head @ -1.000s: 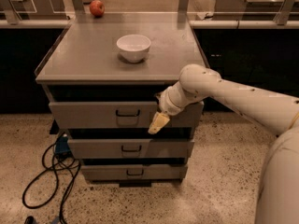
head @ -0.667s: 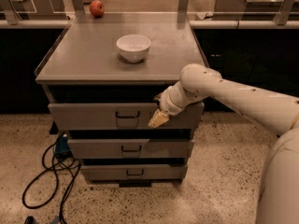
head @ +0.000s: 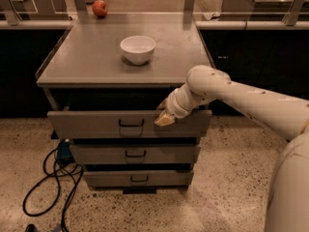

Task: Open top drawer

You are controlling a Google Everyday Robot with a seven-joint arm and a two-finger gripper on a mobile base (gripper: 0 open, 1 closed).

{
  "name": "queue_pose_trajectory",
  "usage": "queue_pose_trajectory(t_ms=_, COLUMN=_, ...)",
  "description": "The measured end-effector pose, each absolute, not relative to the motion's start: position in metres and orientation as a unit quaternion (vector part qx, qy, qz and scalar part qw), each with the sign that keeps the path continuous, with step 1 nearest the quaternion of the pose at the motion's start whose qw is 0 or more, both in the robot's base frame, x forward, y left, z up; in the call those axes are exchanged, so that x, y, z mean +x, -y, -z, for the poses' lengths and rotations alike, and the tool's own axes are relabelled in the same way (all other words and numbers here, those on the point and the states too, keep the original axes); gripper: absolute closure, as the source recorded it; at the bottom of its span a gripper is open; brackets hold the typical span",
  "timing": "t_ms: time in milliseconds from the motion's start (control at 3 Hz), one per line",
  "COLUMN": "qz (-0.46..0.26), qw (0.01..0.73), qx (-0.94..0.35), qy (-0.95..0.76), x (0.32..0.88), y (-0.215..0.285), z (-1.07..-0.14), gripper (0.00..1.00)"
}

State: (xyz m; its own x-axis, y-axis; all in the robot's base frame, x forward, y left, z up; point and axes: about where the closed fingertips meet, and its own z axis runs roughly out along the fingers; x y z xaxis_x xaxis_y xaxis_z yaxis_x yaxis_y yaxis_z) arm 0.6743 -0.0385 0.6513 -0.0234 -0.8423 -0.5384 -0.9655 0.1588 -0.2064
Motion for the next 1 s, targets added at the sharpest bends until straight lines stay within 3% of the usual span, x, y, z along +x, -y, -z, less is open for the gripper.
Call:
queue_pose_trajectory(t_ms=333, qz=-0.109, qw=0.282, qx=-0.639, qy=-0.707, x=0.674, y=0.038, z=-0.66, gripper=1.0)
queue_pose_trajectory(t_ms=1000, qz=-0.1, qw=0.277, qx=-0.643, qy=-0.707, x=0.649, y=0.042, z=-0.655, gripper=1.0)
